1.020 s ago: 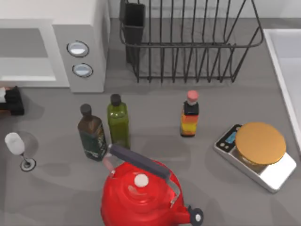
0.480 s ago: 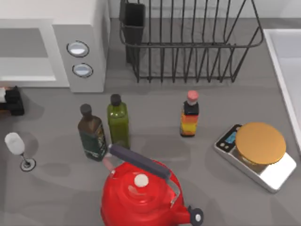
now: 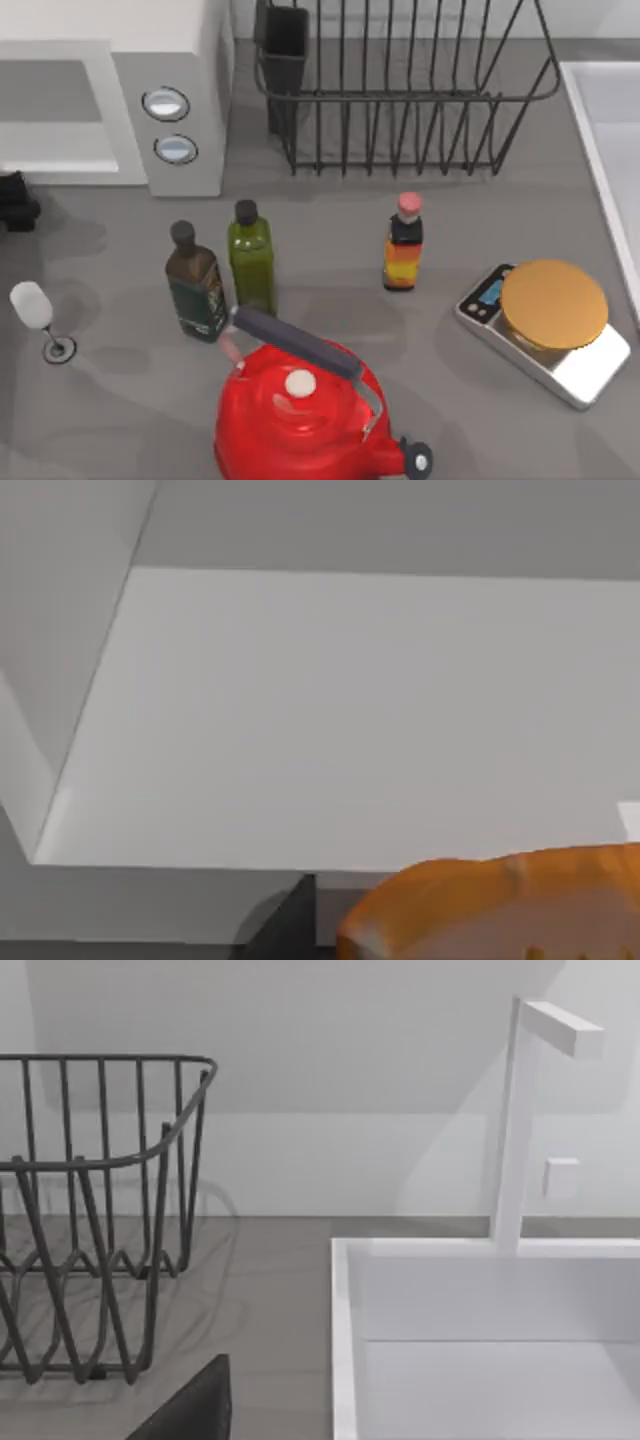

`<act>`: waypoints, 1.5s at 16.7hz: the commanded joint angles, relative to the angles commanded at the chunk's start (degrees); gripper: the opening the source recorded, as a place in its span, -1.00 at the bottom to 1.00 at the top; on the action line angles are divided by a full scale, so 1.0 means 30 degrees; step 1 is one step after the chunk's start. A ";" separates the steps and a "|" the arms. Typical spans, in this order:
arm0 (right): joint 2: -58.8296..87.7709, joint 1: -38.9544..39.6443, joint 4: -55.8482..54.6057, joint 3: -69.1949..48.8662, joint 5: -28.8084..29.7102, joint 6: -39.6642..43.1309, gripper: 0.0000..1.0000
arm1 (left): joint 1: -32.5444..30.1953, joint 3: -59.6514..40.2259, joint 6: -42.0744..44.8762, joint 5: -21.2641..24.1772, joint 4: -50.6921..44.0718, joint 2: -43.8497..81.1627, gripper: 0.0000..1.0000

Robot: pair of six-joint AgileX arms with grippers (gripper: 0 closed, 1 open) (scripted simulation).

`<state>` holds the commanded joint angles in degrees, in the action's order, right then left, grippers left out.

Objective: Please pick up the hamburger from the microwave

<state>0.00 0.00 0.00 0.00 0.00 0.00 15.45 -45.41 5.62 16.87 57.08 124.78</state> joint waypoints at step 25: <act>0.0000 0.0000 0.0000 0.0000 0.0000 0.0000 1.00 | -1.0494 -0.0010 -0.3300 -1.0073 -1.0823 -1.1429 -1.00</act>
<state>0.00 0.00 0.00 0.00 0.00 0.00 -16.03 -45.44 -4.28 -13.35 24.61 90.50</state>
